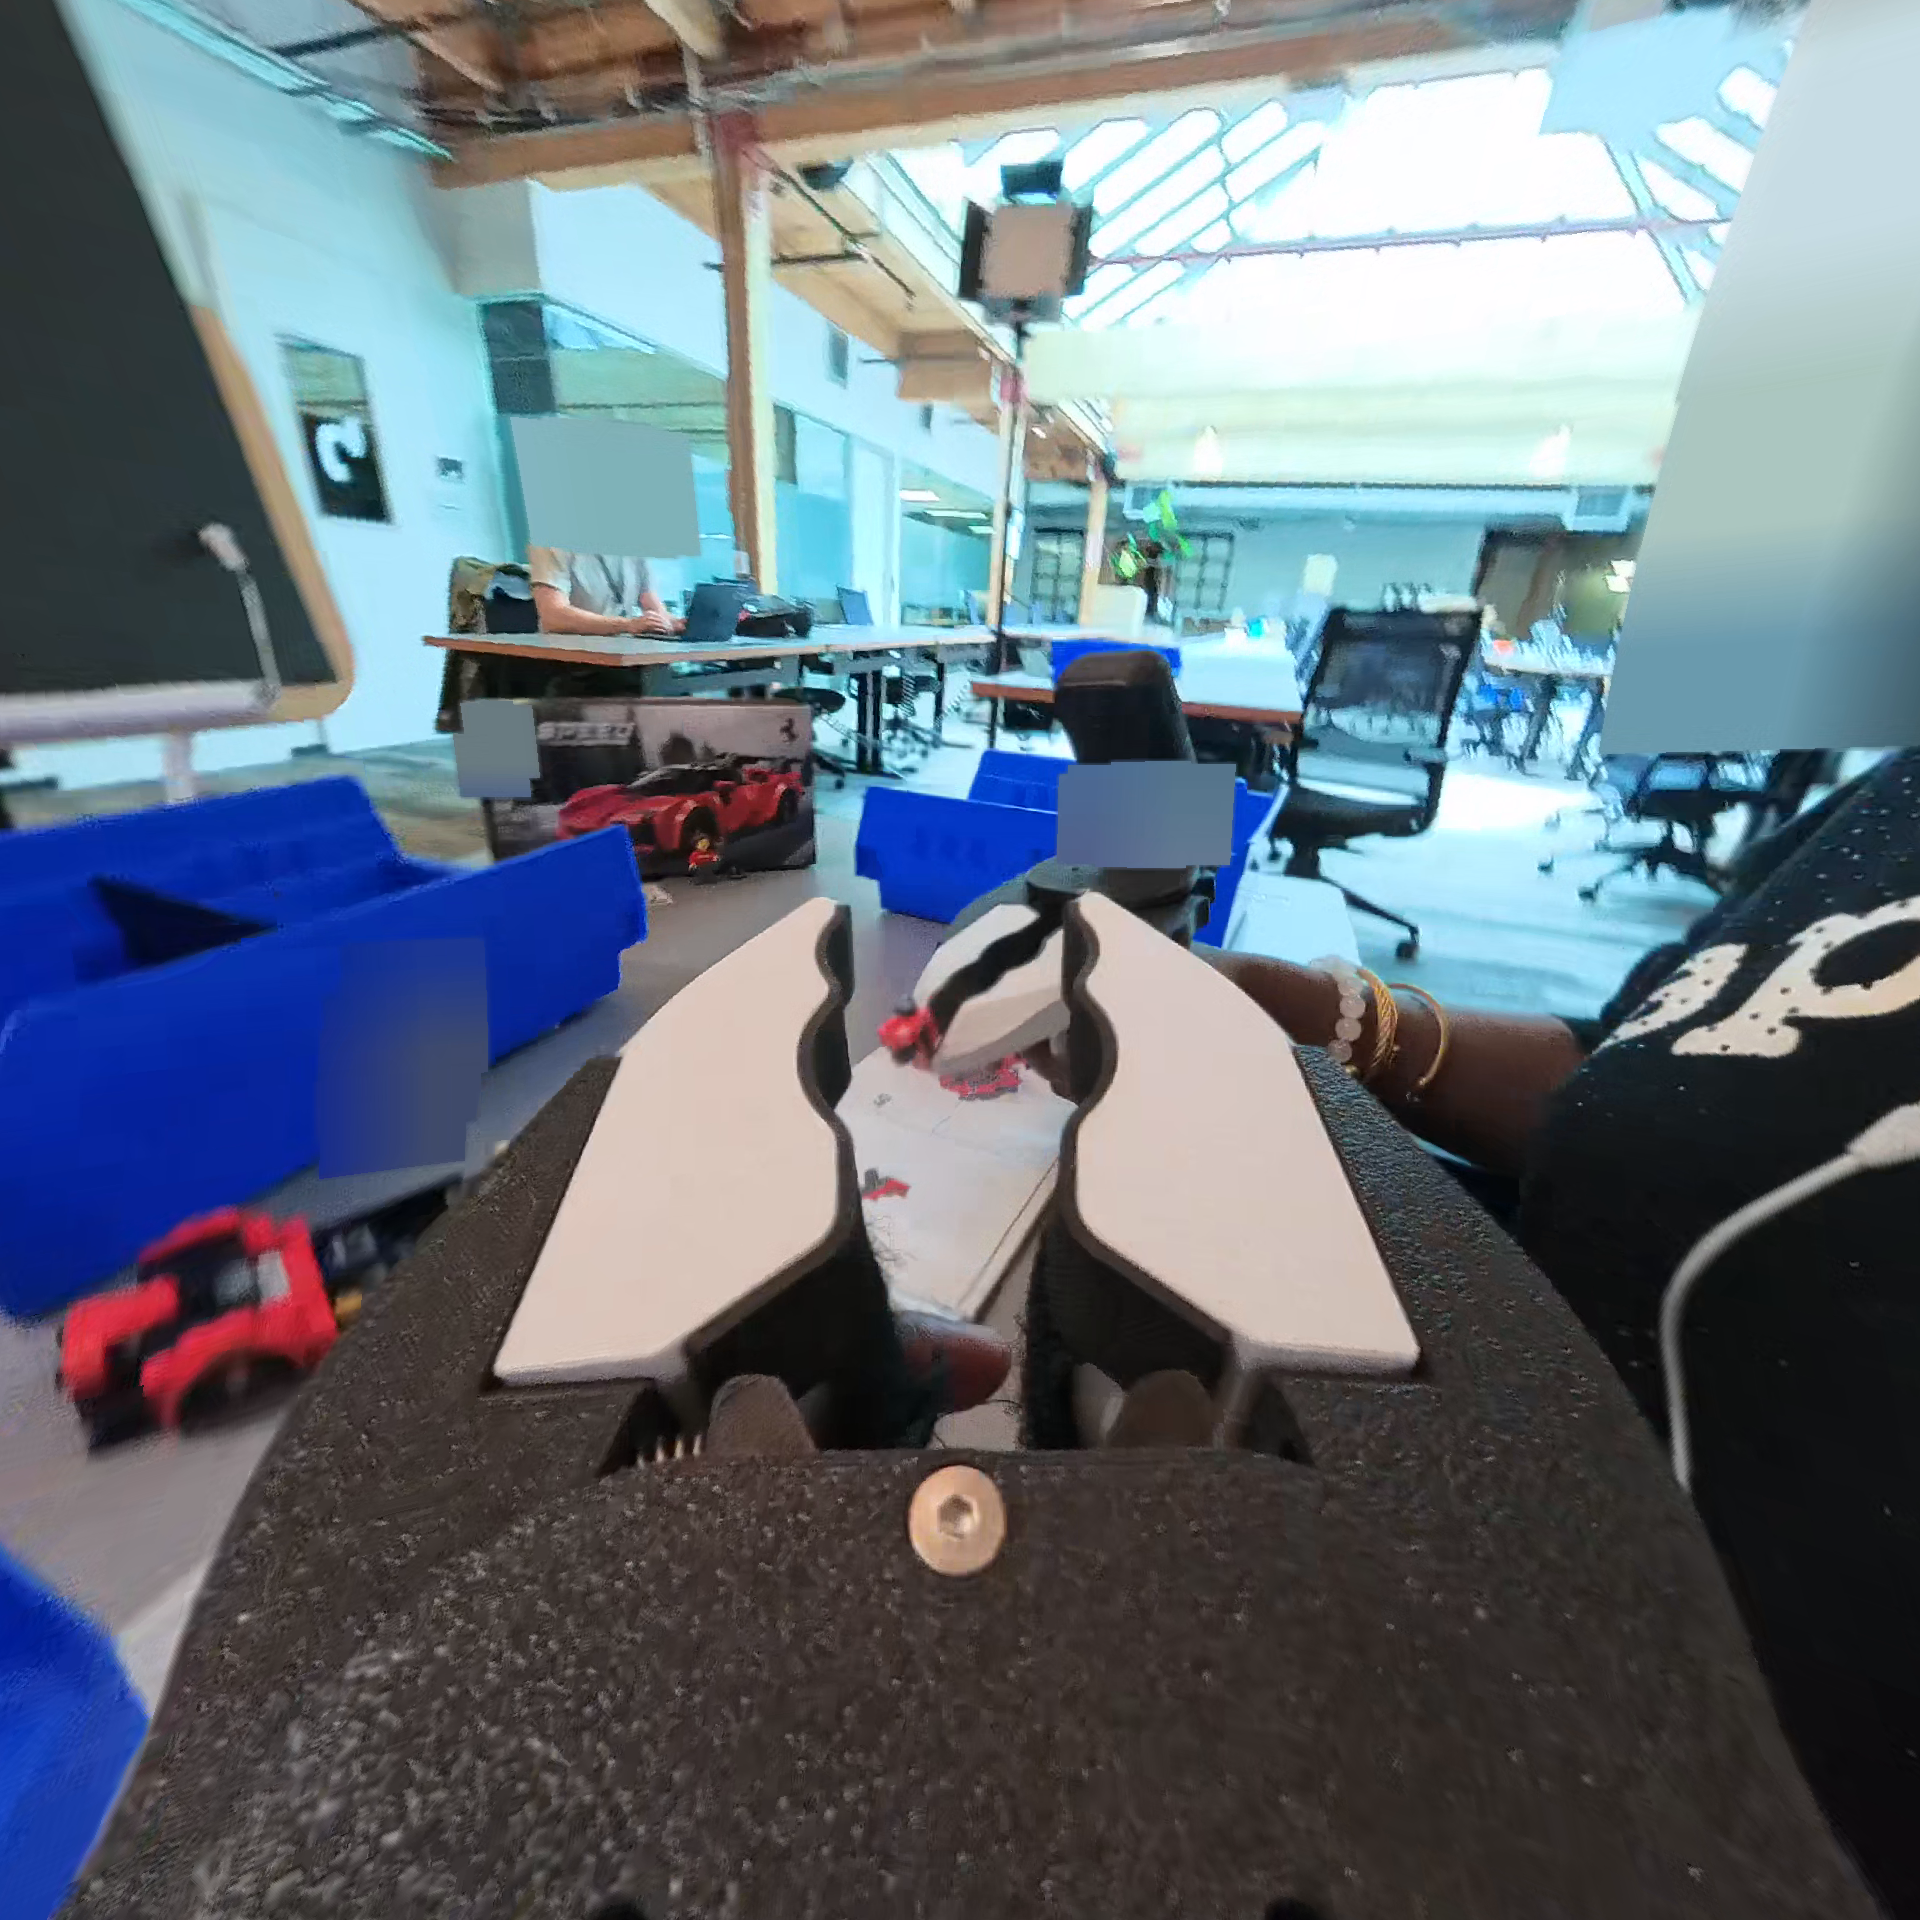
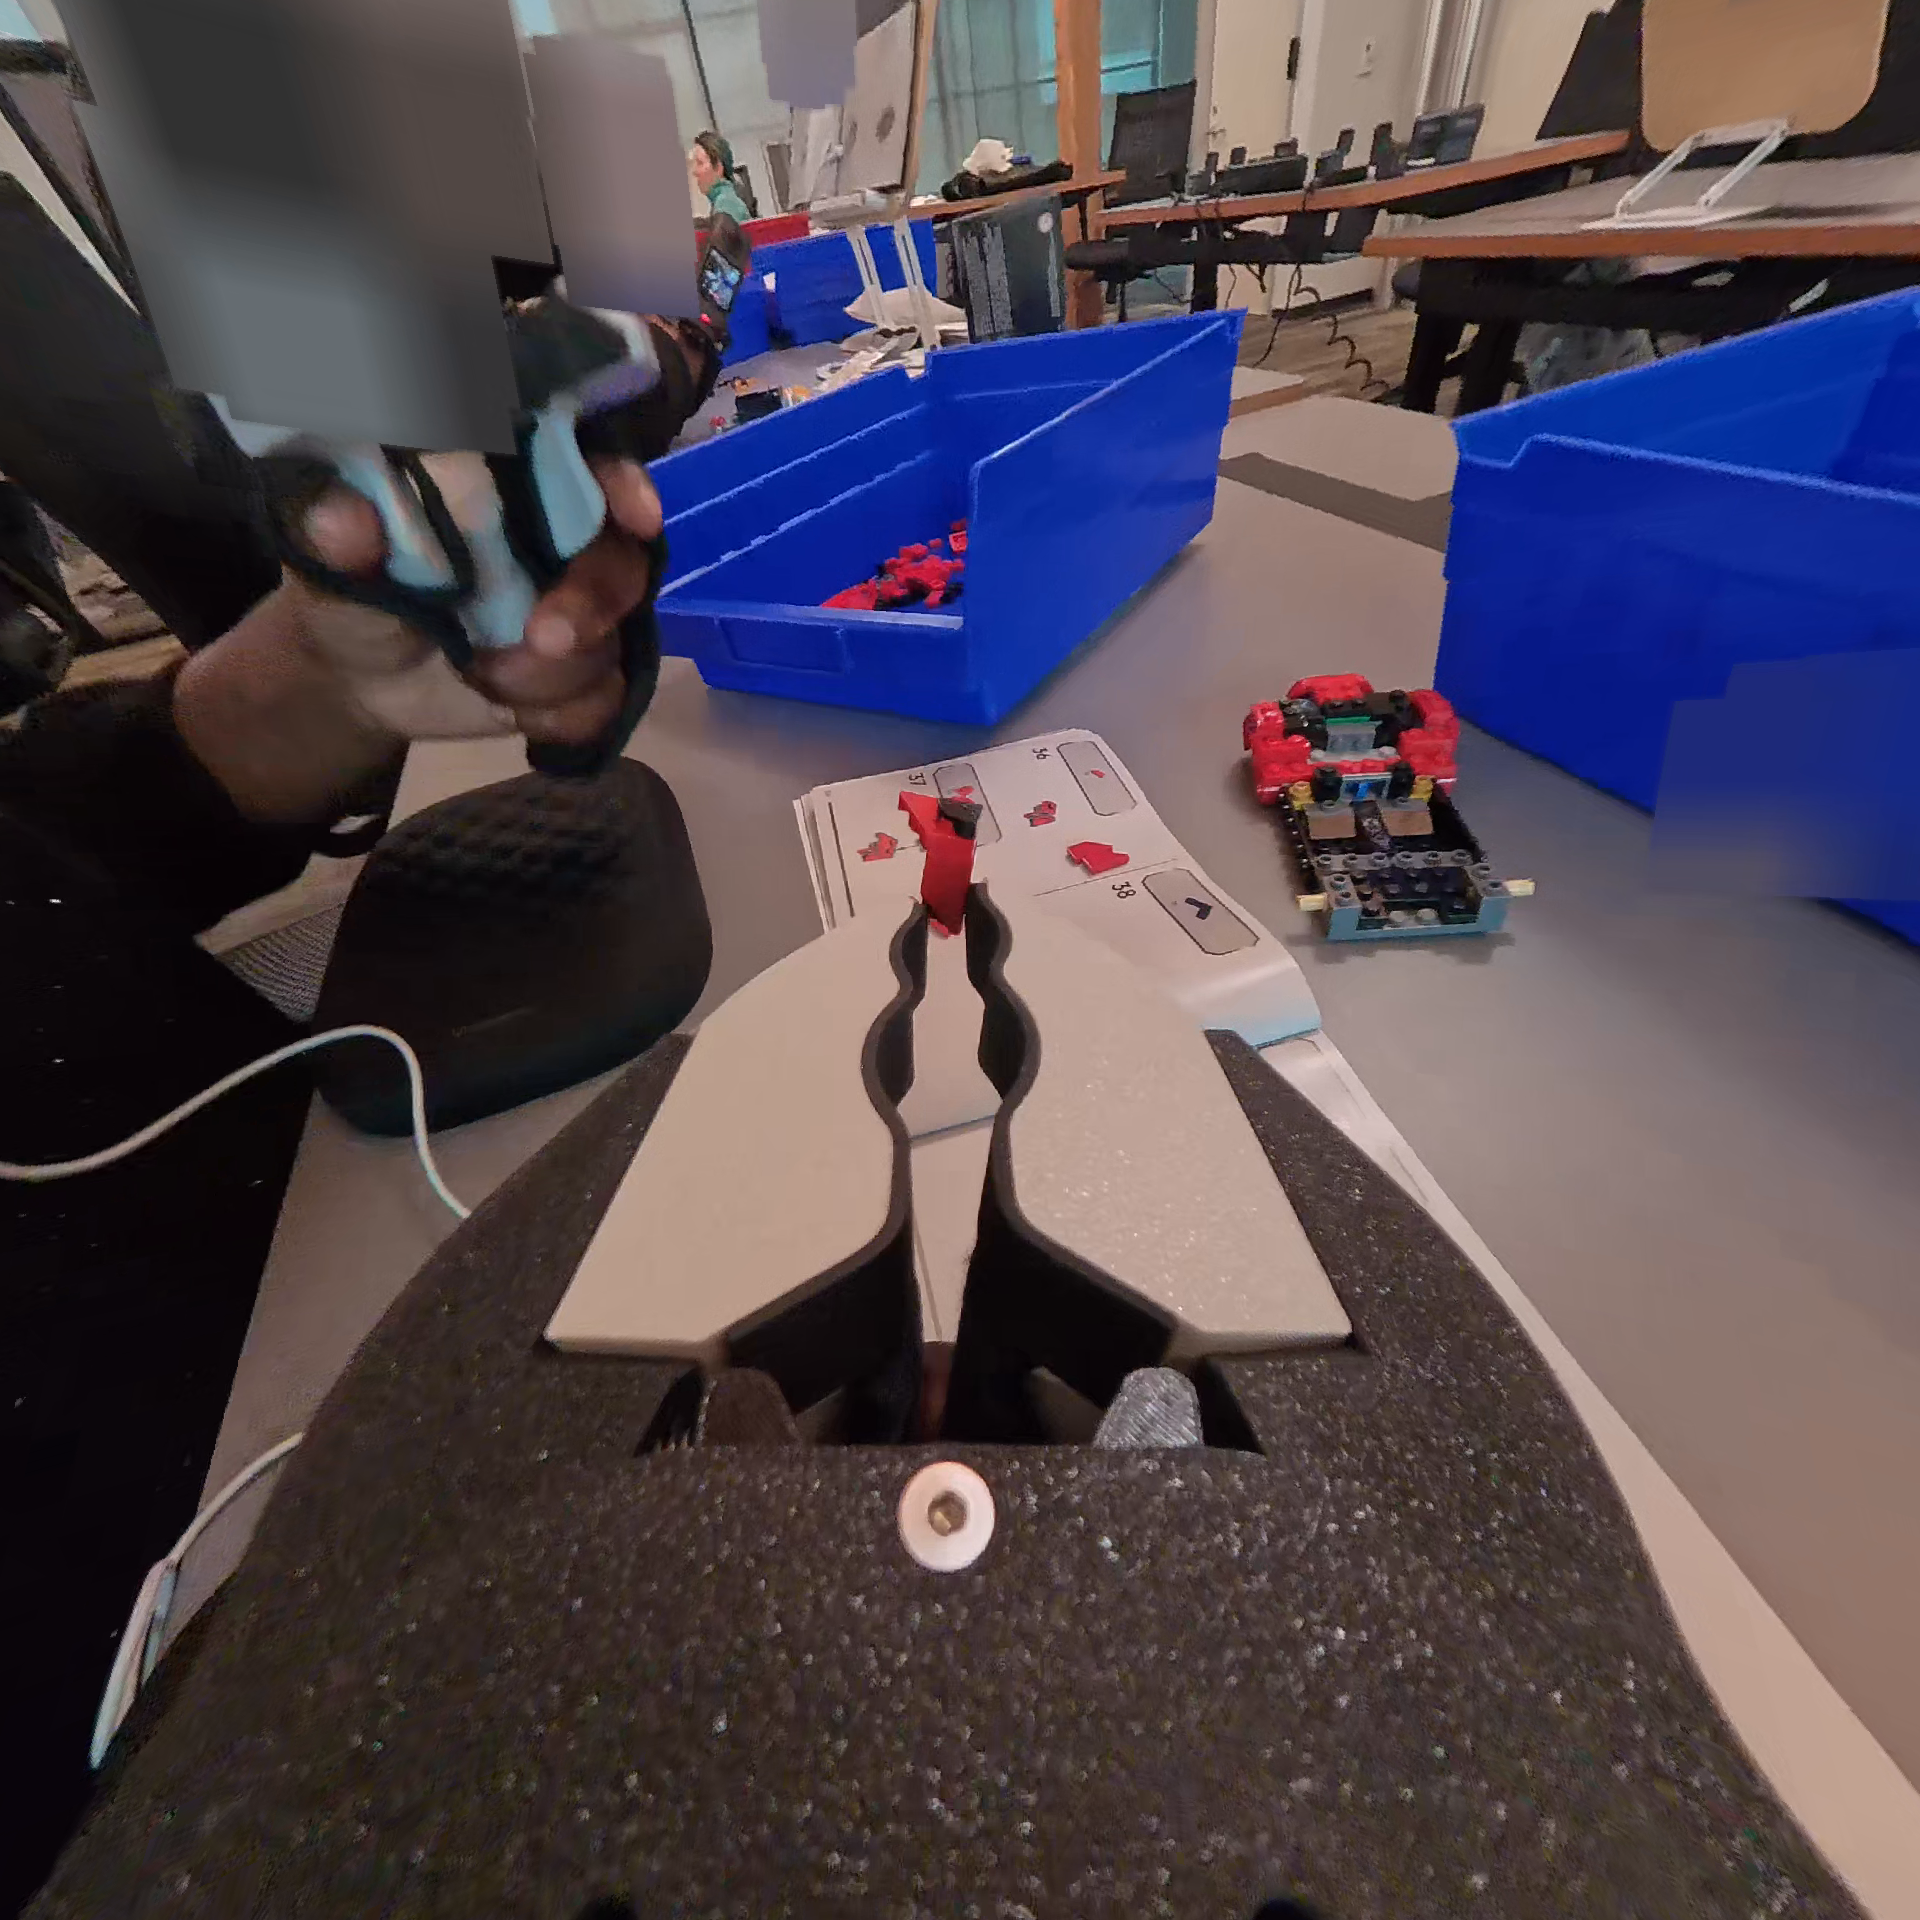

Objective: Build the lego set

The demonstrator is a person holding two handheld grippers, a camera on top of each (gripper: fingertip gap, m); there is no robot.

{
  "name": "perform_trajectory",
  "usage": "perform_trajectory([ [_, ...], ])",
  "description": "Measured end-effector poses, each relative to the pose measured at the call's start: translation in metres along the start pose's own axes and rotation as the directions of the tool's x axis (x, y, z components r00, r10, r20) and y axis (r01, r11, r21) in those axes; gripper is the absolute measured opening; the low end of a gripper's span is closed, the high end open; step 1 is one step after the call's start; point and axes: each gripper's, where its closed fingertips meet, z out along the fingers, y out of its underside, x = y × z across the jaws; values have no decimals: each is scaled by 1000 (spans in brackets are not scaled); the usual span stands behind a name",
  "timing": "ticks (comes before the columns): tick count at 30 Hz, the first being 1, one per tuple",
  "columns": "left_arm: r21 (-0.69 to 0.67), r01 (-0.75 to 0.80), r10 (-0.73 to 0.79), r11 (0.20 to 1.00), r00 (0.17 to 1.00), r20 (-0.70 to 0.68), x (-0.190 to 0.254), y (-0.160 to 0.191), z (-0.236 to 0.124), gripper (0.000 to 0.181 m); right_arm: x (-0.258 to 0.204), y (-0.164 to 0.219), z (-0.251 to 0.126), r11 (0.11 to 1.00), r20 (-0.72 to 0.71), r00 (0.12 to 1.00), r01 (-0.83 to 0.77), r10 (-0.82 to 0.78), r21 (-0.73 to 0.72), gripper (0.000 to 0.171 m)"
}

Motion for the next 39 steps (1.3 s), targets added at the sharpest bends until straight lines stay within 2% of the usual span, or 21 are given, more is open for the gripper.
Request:
perform_trajectory([
  [3,-20,-83,81,996,995,-66,-2,-14,29,41,1,-12,-10,997,-8,1000,-22,23,78,7],
  [7,66,-123,129,990,986,-104,-17,-23,62,42,20,-18,-23,982,-42,991,-117,124,150,7],
  [10,111,-141,158,984,975,-154,-18,-8,76,42,19,-29,-32,958,-15,987,-153,161,242,7],
  [13,81,-184,195,980,965,-173,-18,17,76,41,23,-35,-37,958,-71,991,-94,118,272,7],
  [16,60,-230,235,971,964,-125,-28,22,71,41,25,-57,-45,937,-82,989,-89,123,338,7],
  [19,38,-260,262,965,961,-84,-35,29,66,41,32,-66,-39,957,-90,994,-38,67,286,7],
  [22,20,-302,302,953,953,-36,-41,35,64,40,57,-64,-17,972,-127,991,-4,35,235,7],
  [24,6,-313,313,950,949,-36,-42,38,65,40,65,-74,0,970,-64,996,-48,65,239,7],
  [27,44,-282,284,958,958,-46,-38,31,65,40,68,-94,14,955,-13,1000,-20,25,296,7],
  [29,78,-240,243,968,969,-36,-38,23,62,40,60,-91,15,959,24,999,-44,38,280,7],
  [33,88,-263,263,961,965,4,-47,16,57,40,53,-79,12,959,-27,993,119,-116,256,7],
  [35,74,-267,267,961,964,17,-53,19,57,40,45,-69,18,966,27,991,118,-127,229,7],
  [39,76,-148,151,986,988,-41,-53,23,58,41,30,-56,26,972,122,982,117,-143,203,7],
])
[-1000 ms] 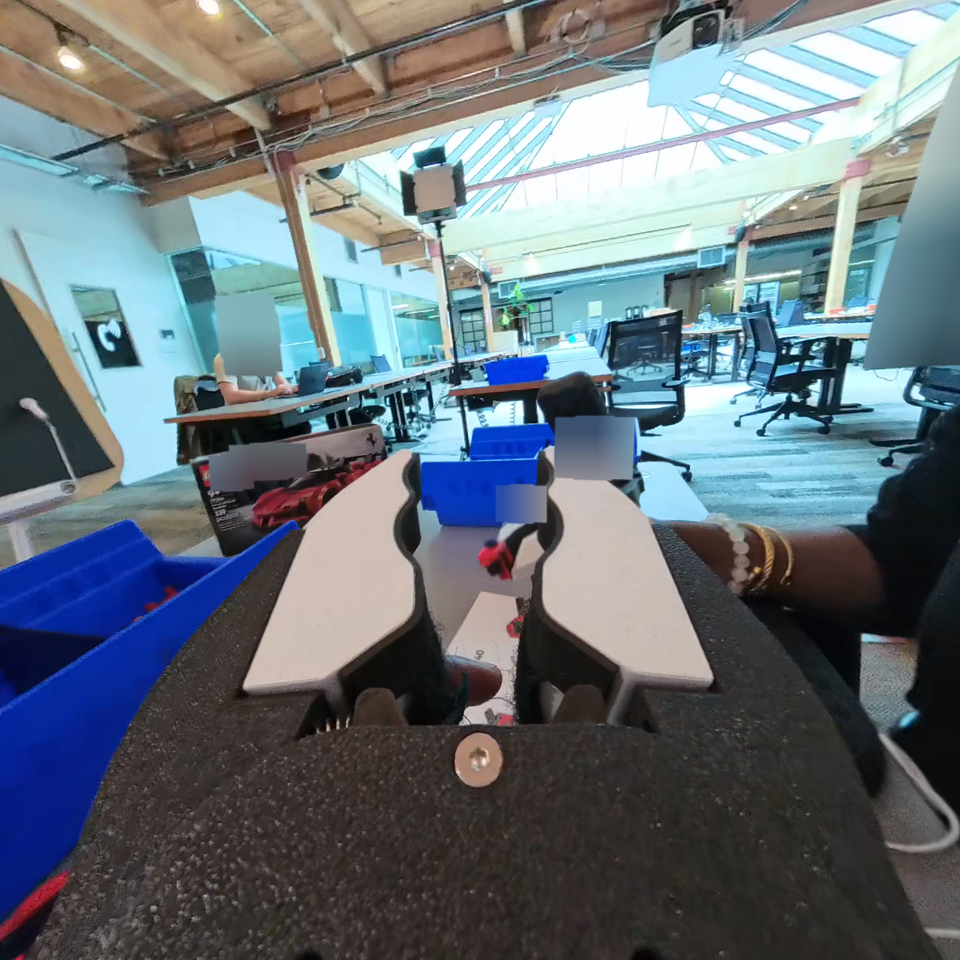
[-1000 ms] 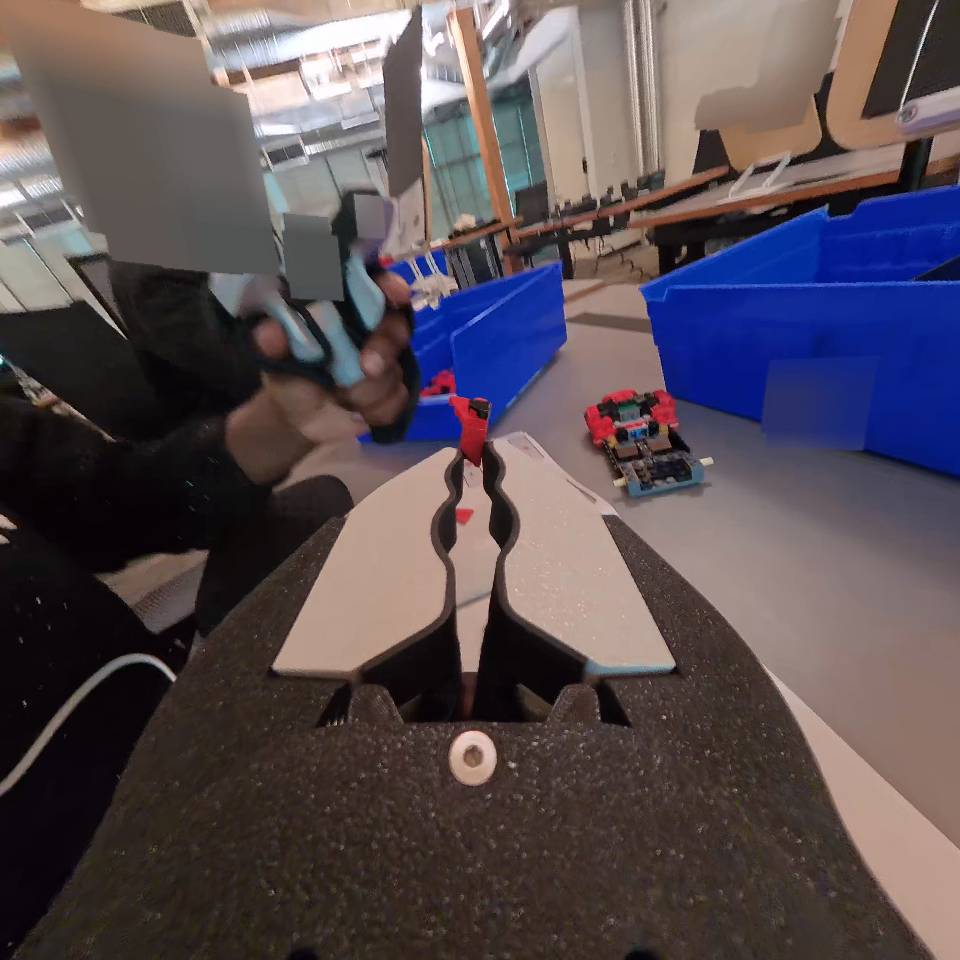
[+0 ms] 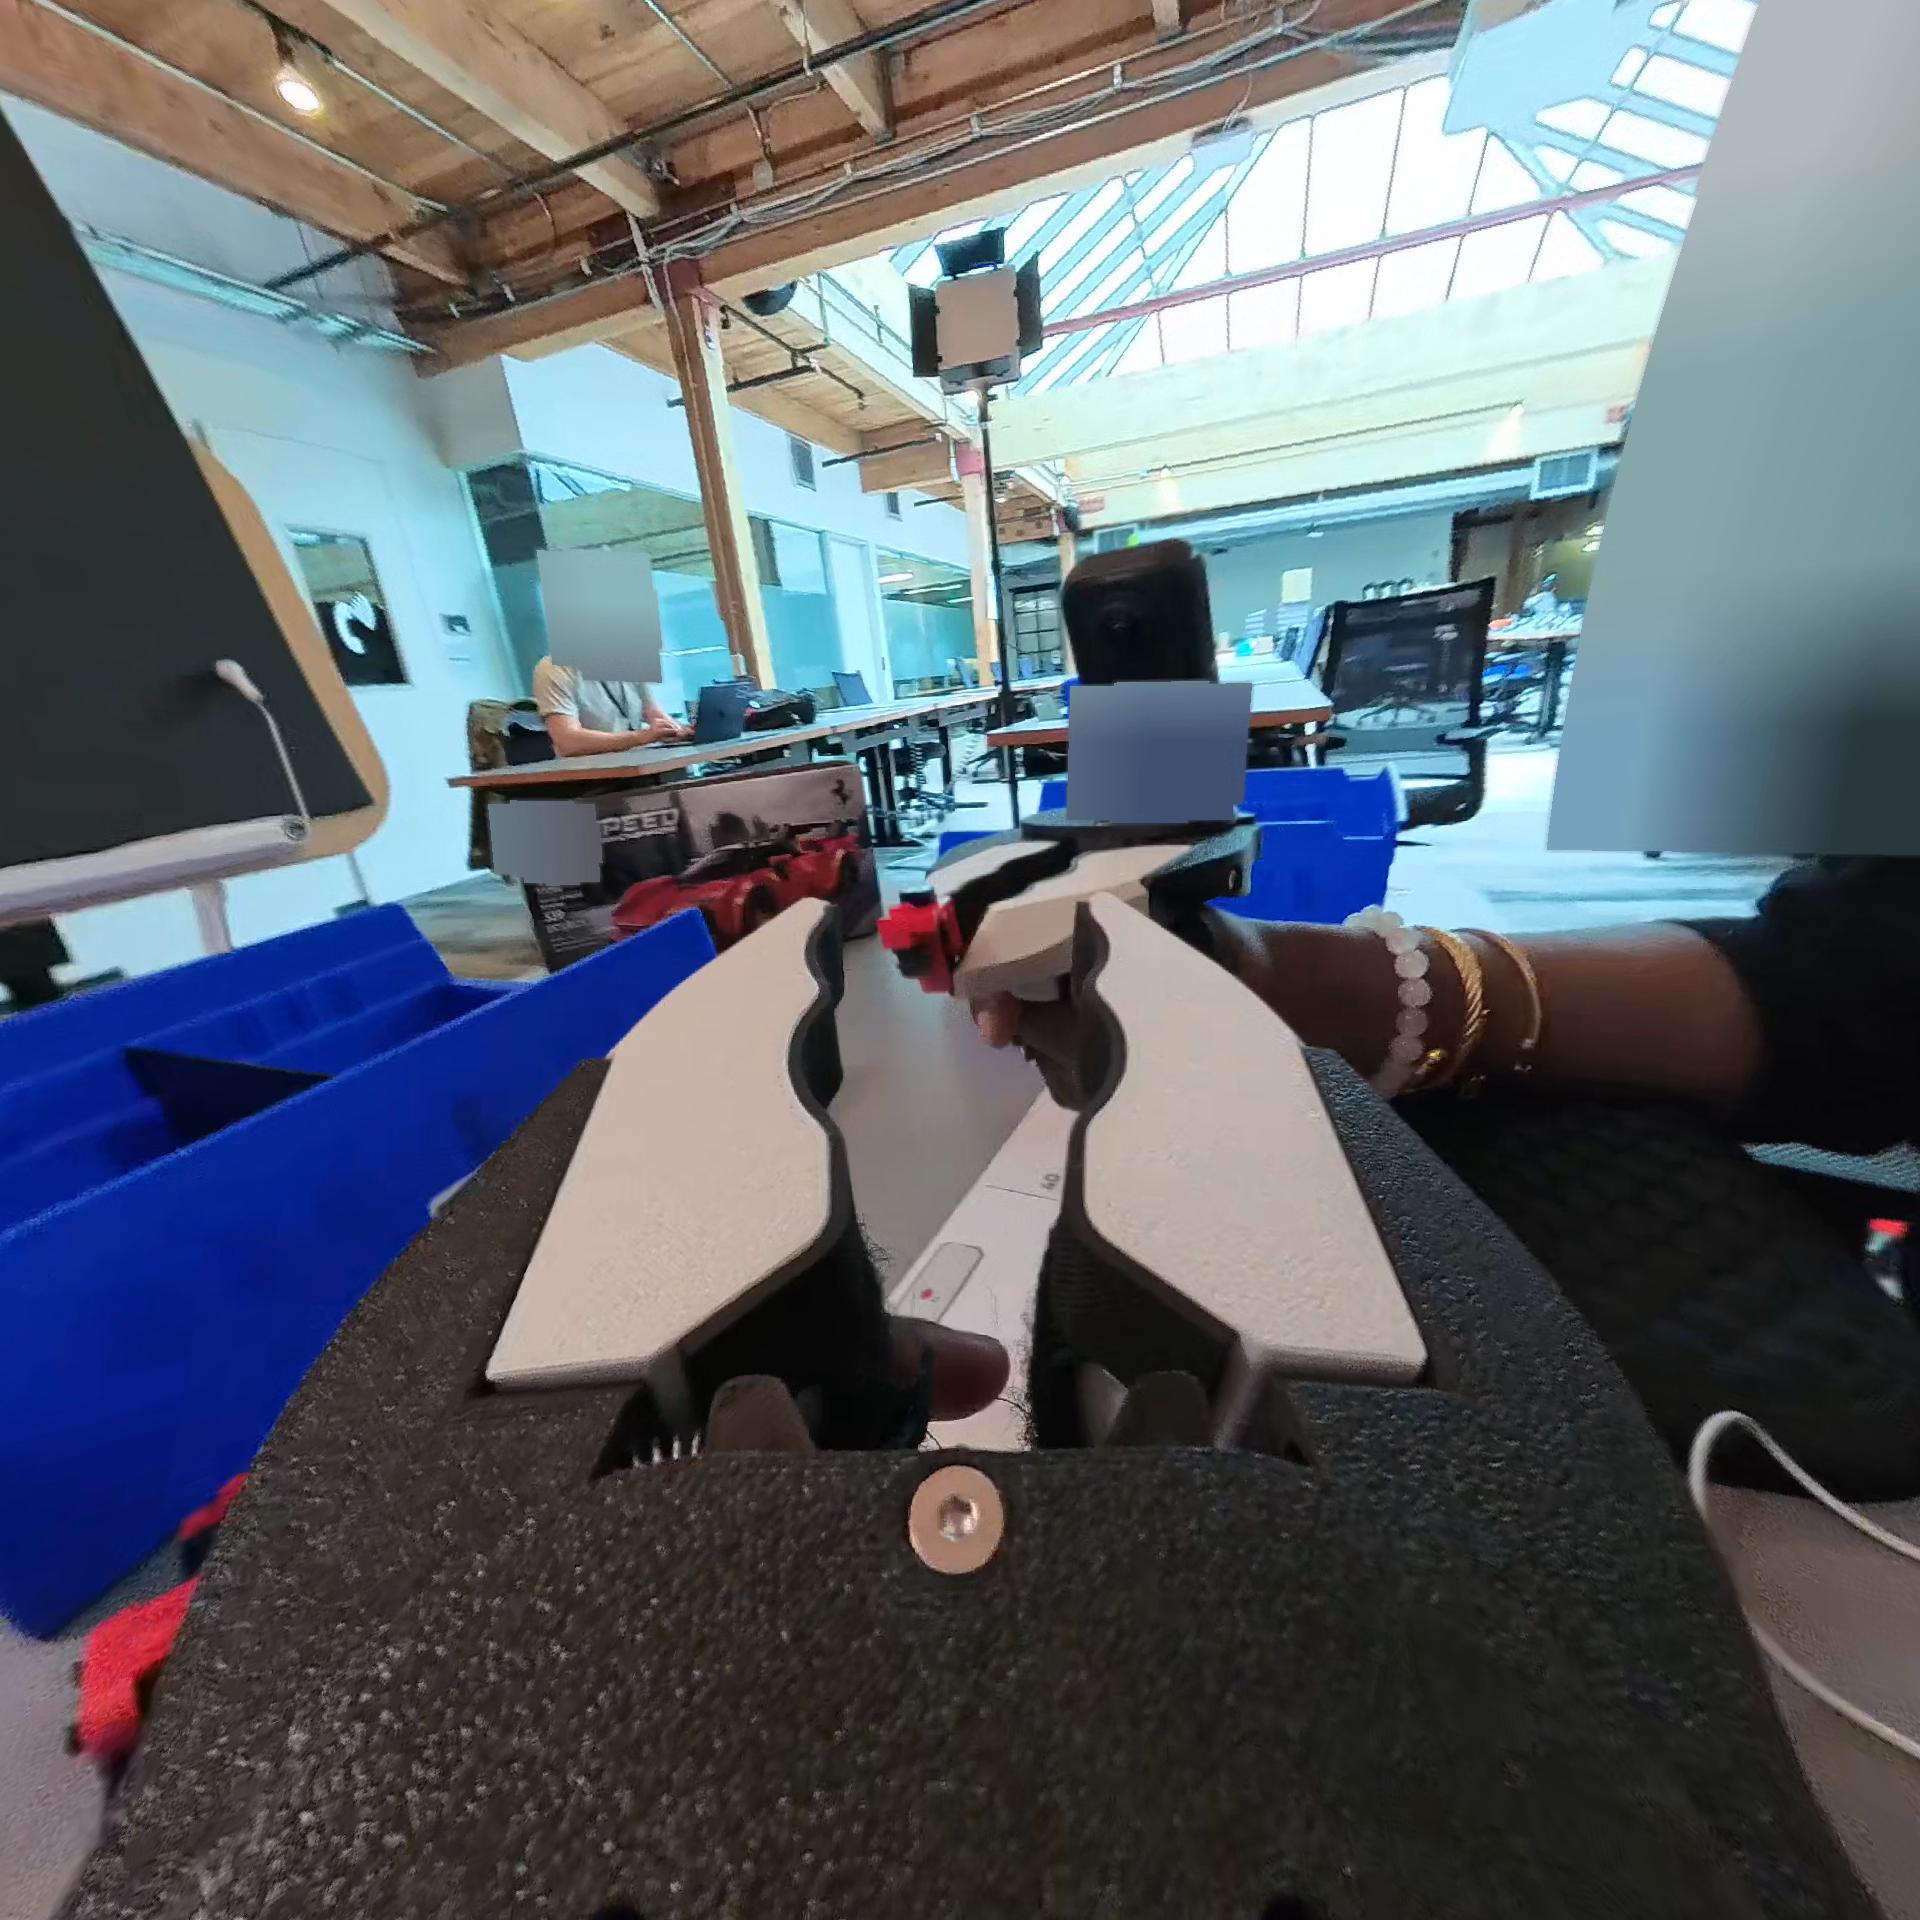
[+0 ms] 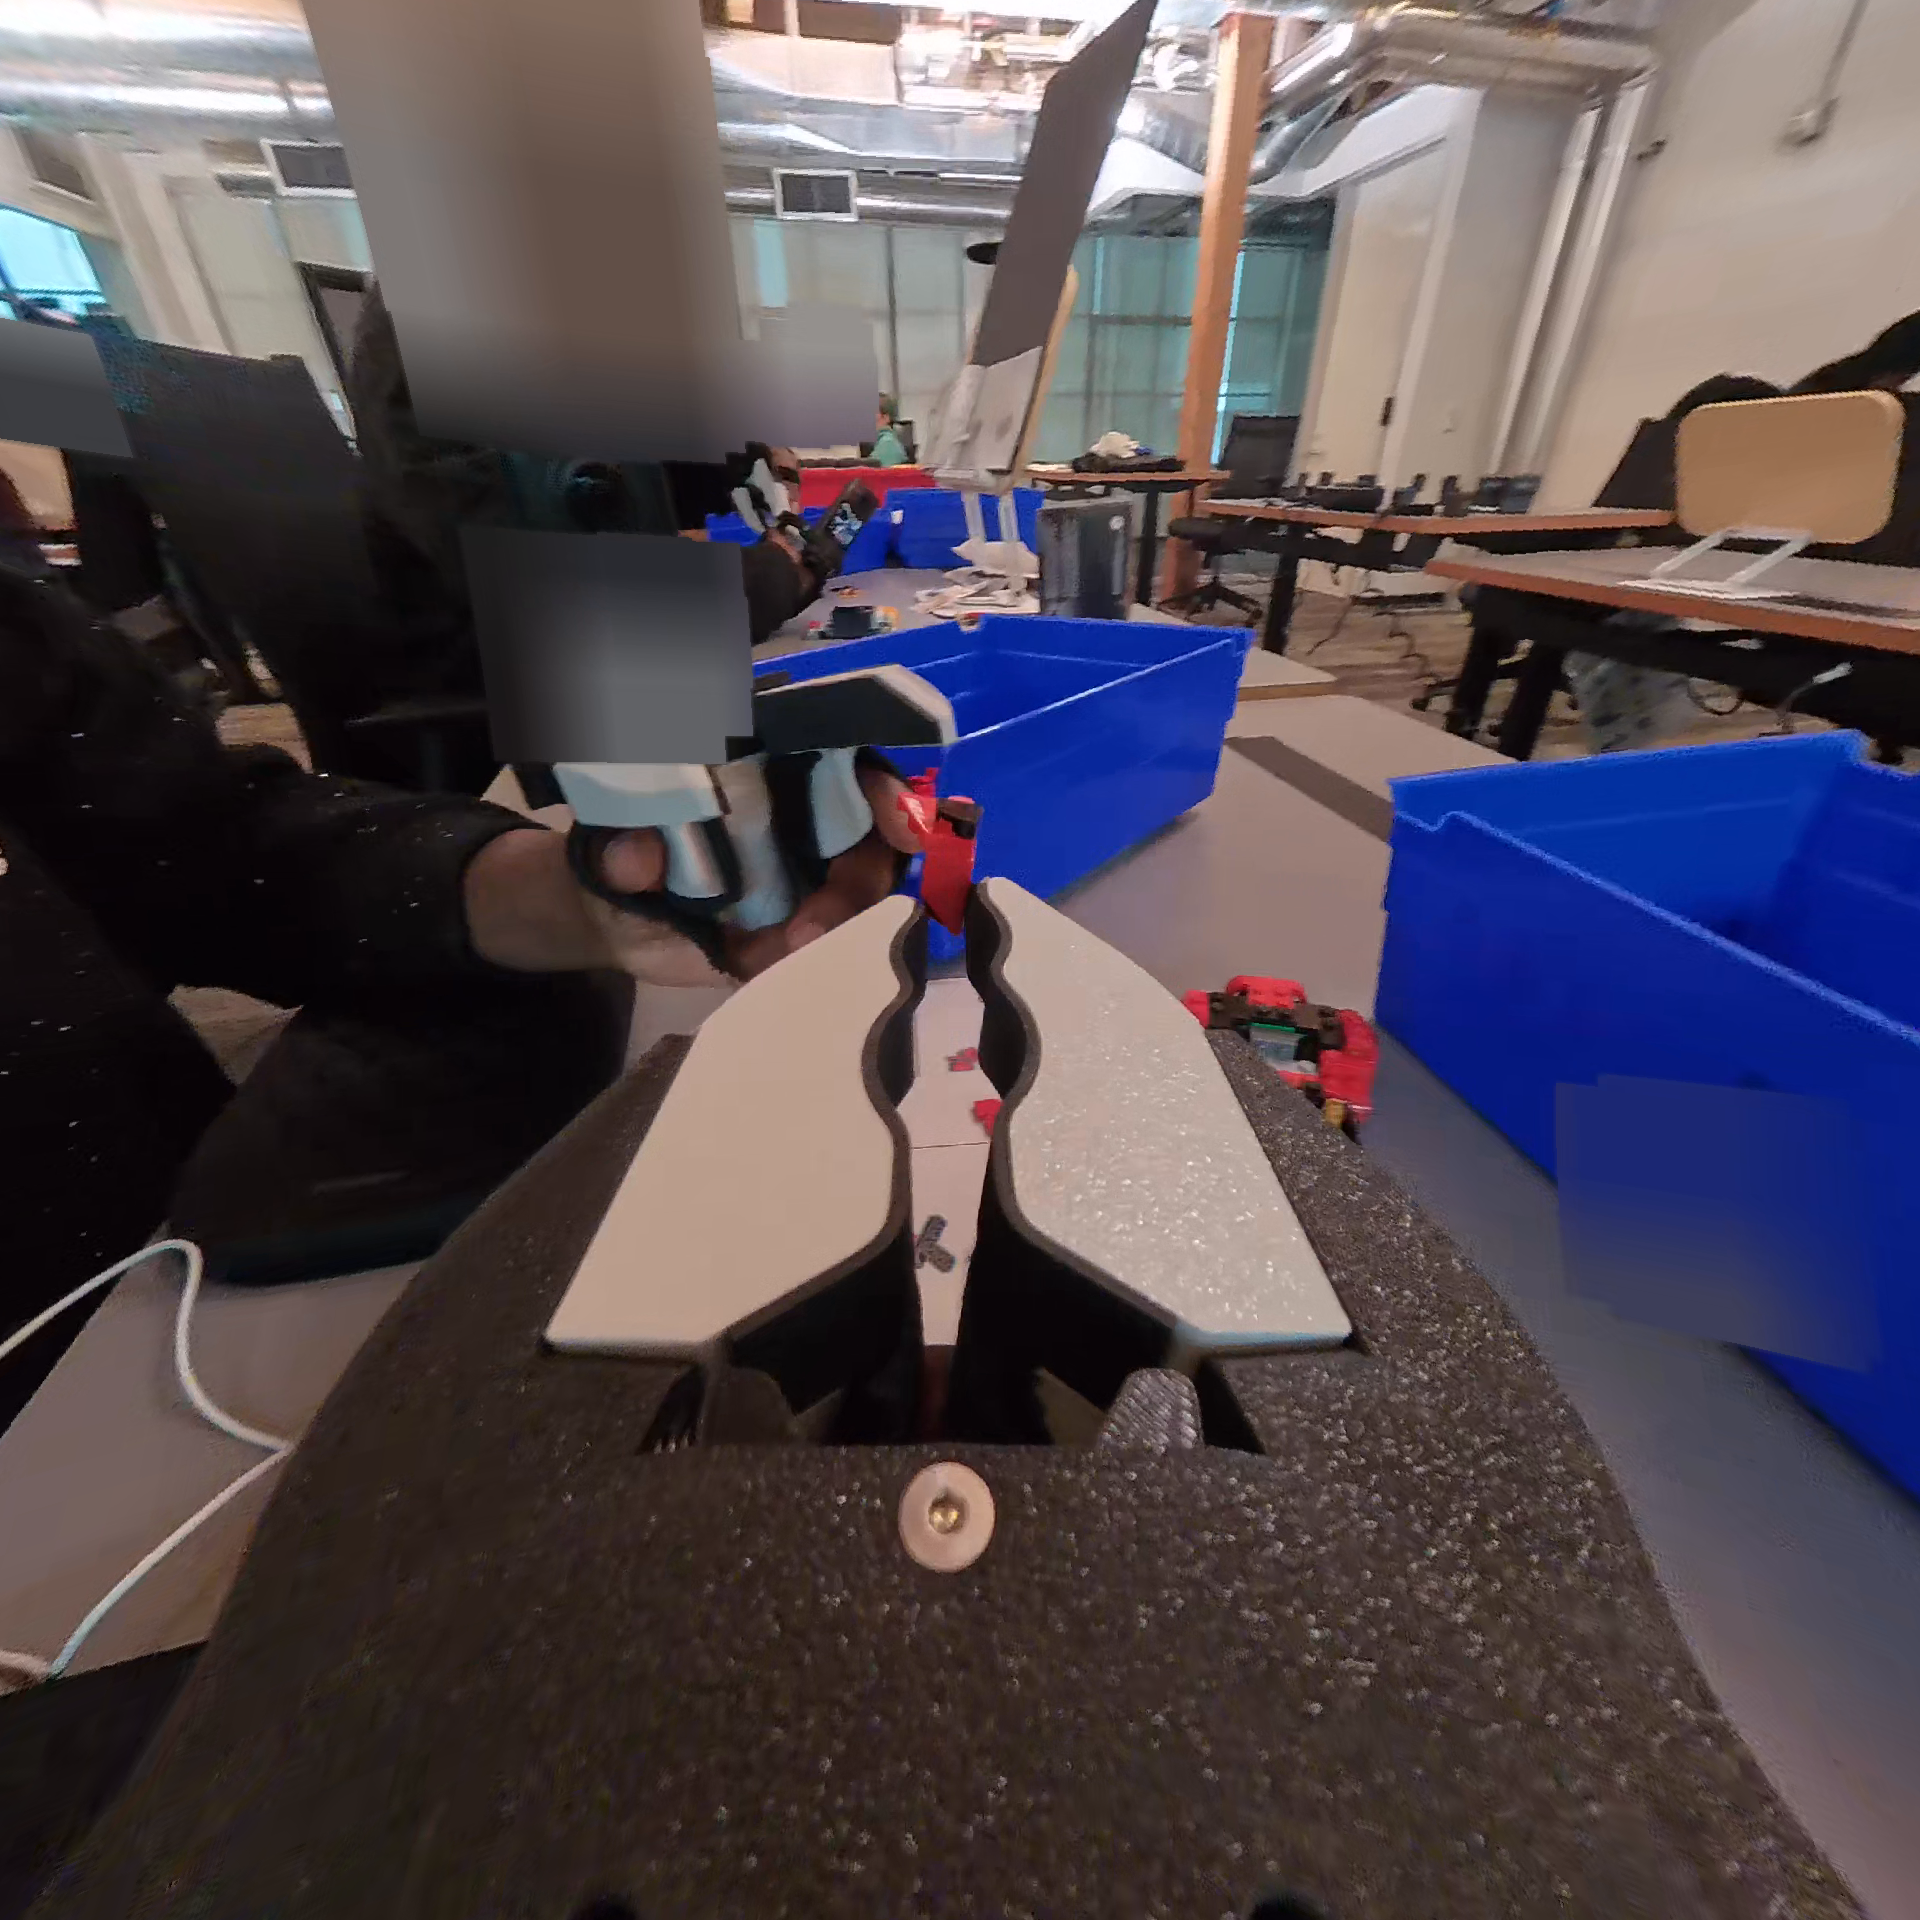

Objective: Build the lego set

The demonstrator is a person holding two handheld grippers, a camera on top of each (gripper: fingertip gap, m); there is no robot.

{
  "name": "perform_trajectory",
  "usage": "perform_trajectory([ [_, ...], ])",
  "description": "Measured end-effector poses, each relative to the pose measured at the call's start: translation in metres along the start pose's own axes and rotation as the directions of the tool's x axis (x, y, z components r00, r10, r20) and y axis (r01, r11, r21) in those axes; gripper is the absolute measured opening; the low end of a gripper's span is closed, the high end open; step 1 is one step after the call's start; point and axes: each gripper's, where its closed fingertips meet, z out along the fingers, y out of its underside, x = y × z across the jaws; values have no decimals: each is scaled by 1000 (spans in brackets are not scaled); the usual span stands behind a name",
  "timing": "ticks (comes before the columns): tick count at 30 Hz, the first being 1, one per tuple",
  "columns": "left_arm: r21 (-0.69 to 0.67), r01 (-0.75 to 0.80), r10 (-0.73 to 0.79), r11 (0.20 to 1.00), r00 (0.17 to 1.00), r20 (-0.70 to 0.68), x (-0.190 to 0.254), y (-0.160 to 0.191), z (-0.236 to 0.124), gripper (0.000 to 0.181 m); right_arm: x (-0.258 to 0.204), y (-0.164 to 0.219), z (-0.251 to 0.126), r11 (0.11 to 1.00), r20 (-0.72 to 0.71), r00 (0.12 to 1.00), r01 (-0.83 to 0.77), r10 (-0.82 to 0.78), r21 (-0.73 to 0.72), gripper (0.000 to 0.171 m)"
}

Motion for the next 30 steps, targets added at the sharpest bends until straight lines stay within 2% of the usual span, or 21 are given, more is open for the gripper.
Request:
perform_trajectory([
  [5,14,84,-83,996,996,-40,-5,1,-3,41,-5,10,2,999,63,997,-51,52,-18,7],
  [8,26,227,-217,973,954,-205,12,-1,-3,38,-5,10,1,998,65,996,-57,57,-12,7],
  [11,116,307,-270,945,929,-253,10,-16,-7,38,-6,10,2,999,60,997,-54,54,-1,7],
  [14,135,238,-210,962,958,-196,0,-22,-13,38,-8,13,4,998,63,997,-54,55,-17,7],
  [17,2,80,-78,997,986,-148,-3,-5,-14,37,-10,16,6,998,78,995,-53,56,-37,7],
  [19,-97,100,-118,990,972,-204,5,11,-12,36,-14,18,7,998,96,994,-54,58,-45,7],
  [22,-124,213,-242,969,919,-310,23,13,-10,35,-24,19,9,998,135,990,-19,27,-65,7],
  [30,-123,171,-198,977,948,-251,18,16,-8,27,-31,18,11,998,153,988,19,-9,-63,7],
])
